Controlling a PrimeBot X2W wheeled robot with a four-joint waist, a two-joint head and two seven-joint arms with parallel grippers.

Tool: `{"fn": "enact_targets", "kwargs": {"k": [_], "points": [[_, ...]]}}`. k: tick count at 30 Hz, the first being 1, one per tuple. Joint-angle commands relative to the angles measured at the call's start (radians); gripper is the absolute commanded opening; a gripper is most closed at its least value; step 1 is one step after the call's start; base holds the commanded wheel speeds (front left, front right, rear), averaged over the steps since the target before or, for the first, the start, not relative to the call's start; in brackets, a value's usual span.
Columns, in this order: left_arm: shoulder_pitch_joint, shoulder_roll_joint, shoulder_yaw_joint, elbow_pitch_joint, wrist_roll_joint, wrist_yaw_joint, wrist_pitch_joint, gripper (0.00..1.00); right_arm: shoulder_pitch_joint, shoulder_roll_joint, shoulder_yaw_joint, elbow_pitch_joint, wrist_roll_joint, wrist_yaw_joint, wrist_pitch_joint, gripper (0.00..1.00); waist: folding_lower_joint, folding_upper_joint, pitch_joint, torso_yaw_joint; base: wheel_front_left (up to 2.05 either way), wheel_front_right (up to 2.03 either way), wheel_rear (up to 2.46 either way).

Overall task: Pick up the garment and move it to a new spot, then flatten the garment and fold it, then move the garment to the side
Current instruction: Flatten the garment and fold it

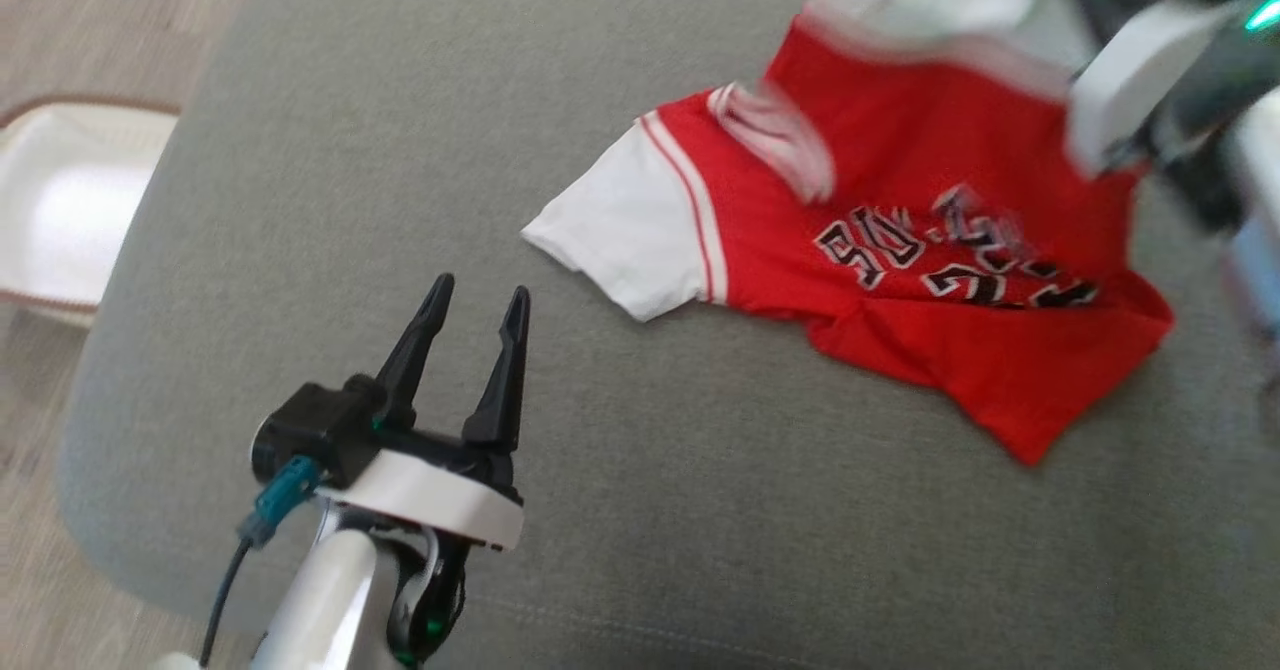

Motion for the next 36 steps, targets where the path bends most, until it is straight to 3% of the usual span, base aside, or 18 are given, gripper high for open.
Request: {"fn": "enact_targets", "kwargs": {"k": [1,11,12,13,23,36], "points": [[-0.061,0.003,0.018,-0.037,-0.011,0.002,-0.006,1.0,-0.104,-0.052,0.014,0.006,-0.018,-0.001,0.023,0.0,0.0,0.0,0.049,0.051,0.0,0.0,0.0],[-0.099,0.003,-0.012,-0.044,-0.047,0.007,-0.006,1.0,-0.405,-0.141,0.03,0.247,-0.146,-0.001,0.004,0.0,0.0,0.0,0.13,0.128,0.0,0.0,0.0],[-0.103,0.003,-0.012,-0.046,-0.049,0.008,-0.006,1.0,-0.433,-0.141,0.028,0.277,-0.172,-0.001,-0.007,0.27,0.0,0.0,0.137,0.129,0.0,0.0,0.0],[-0.106,0.003,-0.012,-0.048,-0.05,0.01,-0.006,1.0,-0.456,-0.137,0.018,0.309,-0.192,-0.001,-0.016,1.0,0.0,0.0,0.142,0.129,0.0,0.0,0.0],[-0.119,0.003,0.032,-0.043,-0.029,0.009,-0.006,1.0,-0.482,0.001,-0.047,0.489,-0.222,-0.001,-0.15,1.0,0.0,0.0,0.115,0.05,0.0,0.0,0.0],[-0.063,0.003,0.096,-0.047,0.012,0.0,-0.006,1.0,-0.216,0.166,-0.056,0.443,-0.044,-0.001,-0.363,1.0,0.0,0.0,-0.044,-0.102,0.0,0.0,0.0]]}}
